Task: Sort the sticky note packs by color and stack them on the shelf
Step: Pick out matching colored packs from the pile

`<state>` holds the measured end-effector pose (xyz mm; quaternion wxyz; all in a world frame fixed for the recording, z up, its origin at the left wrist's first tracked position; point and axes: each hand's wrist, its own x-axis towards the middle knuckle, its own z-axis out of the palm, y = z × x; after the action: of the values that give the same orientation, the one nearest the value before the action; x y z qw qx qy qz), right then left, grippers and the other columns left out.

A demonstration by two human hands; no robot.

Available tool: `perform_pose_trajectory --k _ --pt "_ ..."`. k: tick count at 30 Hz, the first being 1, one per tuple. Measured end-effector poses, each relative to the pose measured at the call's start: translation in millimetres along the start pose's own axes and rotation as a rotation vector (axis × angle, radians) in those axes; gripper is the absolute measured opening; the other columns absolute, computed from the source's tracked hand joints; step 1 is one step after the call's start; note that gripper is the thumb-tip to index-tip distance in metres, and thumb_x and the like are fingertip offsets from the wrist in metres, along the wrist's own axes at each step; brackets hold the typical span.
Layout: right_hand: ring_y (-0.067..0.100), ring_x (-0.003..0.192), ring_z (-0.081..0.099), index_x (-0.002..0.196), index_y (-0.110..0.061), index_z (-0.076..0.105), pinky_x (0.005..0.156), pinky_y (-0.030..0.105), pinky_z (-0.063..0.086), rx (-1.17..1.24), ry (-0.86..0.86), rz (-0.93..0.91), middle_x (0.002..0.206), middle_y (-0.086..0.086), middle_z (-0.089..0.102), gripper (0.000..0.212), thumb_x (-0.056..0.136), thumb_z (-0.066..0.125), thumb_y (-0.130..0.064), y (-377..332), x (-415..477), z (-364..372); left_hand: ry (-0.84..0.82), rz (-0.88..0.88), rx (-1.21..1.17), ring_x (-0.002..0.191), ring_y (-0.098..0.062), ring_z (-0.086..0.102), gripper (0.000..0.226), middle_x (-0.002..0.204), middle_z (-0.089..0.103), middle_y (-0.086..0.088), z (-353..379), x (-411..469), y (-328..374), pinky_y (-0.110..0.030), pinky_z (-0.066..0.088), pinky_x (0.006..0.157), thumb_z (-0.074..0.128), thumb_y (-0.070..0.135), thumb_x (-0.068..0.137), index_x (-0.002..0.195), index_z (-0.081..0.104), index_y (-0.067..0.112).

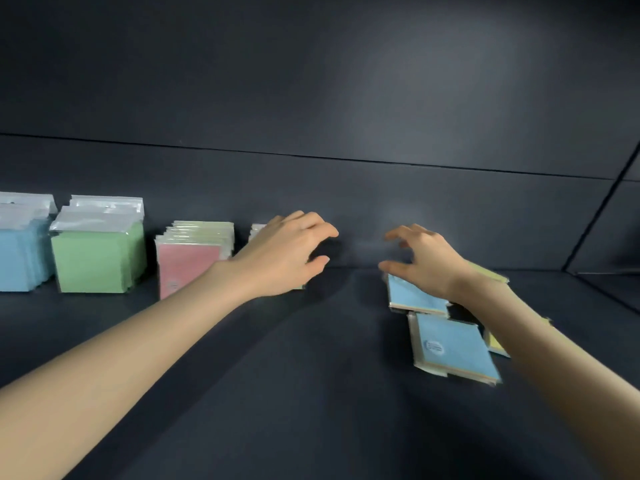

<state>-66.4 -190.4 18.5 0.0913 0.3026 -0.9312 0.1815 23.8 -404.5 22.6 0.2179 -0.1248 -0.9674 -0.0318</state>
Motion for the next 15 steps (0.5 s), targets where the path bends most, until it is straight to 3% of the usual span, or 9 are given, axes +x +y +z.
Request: perform_pose_trajectory --k 5,12,15 --pt "0.021 0.119 0.052 0.127 -0.017 0.054 0.095 0.028 0.042 0.051 -0.097 0.046 0.125 0.003 0.059 0.047 0.085 0.067 -0.034 49 -22 -16 -0.063 -0.022 -0.093 0.114 -0.014 0.046 0.039 0.13 0.049 0.008 24 17 42 -0.031 0.037 0.098 0.049 0.036 0.095 0.132 0.048 0.025" --pt "0.01 0.119 0.049 0.132 -0.019 0.049 0.091 0.018 0.034 0.147 -0.239 0.007 0.128 -0.004 0.055 0.056 0.083 0.067 -0.039 90 -29 -19 -0.211 -0.234 -0.283 0.117 -0.014 0.047 0.048 0.123 0.051 0.009 50 37 86 -0.037 0.041 0.098 0.055 0.052 0.088 0.128 0.051 0.026" --pt "0.013 0.122 0.047 0.133 -0.021 0.047 0.102 0.027 0.035 0.157 -0.29 -0.031 0.13 -0.004 0.054 0.064 0.08 0.065 -0.051 95 -26 -12 -0.281 -0.345 -0.364 0.116 -0.012 0.046 0.061 0.124 0.05 0.008 56 39 102 -0.033 0.041 0.099 0.056 0.061 0.082 0.13 0.047 0.025"
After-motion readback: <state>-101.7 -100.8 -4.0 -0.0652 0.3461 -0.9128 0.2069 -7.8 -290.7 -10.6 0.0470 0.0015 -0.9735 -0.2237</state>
